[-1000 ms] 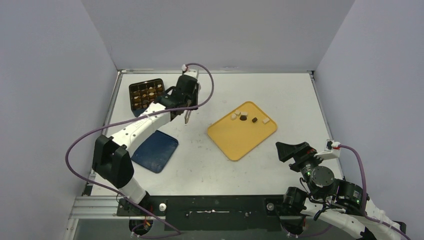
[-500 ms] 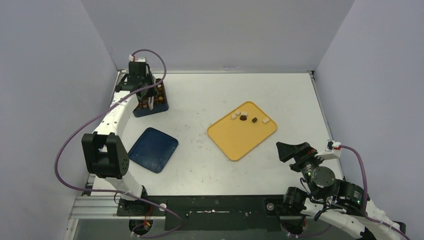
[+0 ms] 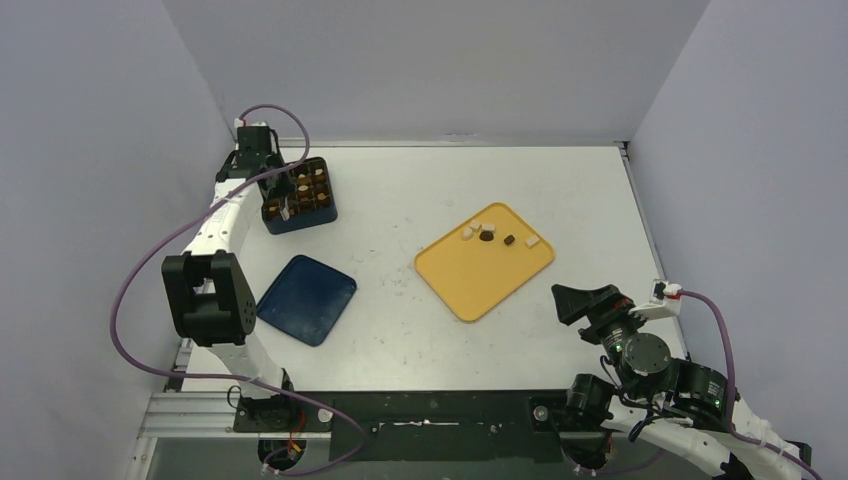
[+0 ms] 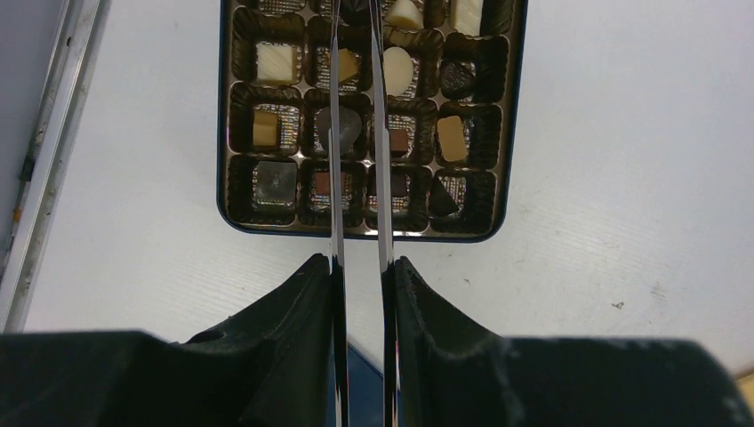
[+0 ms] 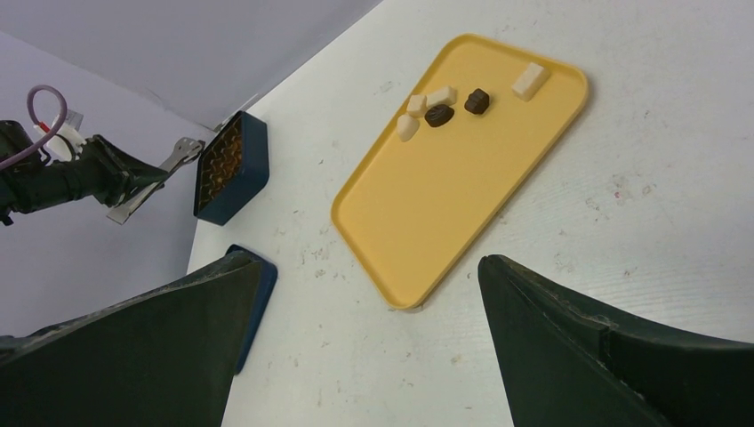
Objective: Pack the chocolate
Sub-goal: Place the fake chocolate in the packing box.
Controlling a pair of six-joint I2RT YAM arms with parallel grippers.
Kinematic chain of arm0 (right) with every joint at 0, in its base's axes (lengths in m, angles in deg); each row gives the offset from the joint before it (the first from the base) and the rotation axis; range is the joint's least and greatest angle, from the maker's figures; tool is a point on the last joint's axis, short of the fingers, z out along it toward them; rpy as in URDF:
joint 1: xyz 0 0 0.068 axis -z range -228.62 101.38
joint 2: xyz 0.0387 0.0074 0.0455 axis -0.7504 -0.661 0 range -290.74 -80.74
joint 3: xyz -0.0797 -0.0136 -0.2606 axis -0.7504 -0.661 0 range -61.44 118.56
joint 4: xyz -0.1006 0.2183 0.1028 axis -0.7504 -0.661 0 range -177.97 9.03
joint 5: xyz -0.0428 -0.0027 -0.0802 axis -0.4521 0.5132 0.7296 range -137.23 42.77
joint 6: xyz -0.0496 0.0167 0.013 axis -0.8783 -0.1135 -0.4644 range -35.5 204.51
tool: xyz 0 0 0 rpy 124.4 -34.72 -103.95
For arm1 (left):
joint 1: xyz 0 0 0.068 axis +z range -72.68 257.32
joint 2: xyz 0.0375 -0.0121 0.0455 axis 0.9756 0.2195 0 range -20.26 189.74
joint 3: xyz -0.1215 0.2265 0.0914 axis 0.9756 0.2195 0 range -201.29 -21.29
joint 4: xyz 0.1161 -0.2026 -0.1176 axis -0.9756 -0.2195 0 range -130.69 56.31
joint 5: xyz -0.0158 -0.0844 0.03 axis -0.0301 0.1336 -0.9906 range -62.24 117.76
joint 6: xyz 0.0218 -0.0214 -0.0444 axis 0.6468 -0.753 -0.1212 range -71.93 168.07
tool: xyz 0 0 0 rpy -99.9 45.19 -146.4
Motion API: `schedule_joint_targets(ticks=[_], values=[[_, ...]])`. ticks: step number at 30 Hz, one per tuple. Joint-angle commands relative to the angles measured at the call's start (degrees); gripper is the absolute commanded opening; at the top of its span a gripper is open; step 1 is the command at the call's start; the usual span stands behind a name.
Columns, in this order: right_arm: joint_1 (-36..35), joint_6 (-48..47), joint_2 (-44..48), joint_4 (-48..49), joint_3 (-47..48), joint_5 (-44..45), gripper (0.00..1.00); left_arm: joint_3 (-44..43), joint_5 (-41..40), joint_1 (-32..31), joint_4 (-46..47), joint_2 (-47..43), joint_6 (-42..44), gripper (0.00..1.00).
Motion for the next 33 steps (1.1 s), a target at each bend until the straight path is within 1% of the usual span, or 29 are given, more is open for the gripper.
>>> schedule_joint_targets(ticks=[1,5,18,21,26,33], values=[[-0.66,-0.44,0.09,0.86,0.86,1.12,1.0,-3.32,-1.29,1.34,3.41,1.37,-0.5,0.25],[-0.79,-0.44,0.21,0.79,0.86,1.15,1.0,-3.58,-0.54,2.32,3.91,2.67,-0.41,0.25],[-1.1,-0.35,0.29,0.69,0.95,1.46,1.0,-5.63,1.09,2.4,4.9,6.5,0.62,0.26],[-1.1,-0.26,0.26,0.62,0.95,1.41,1.0,-5.18,2.09,2.4,5.44,6.75,0.46,0.29],[-1.14,-0.18,0.31,0.62,0.87,1.32,1.0,-5.14,1.48,2.39,5.43,6.05,0.61,0.35],[-1.12,-0.26,0.45,0.66,0.97,1.46,1.0,-2.95,1.86,2.33,7.23,3.64,-0.17,0.36]])
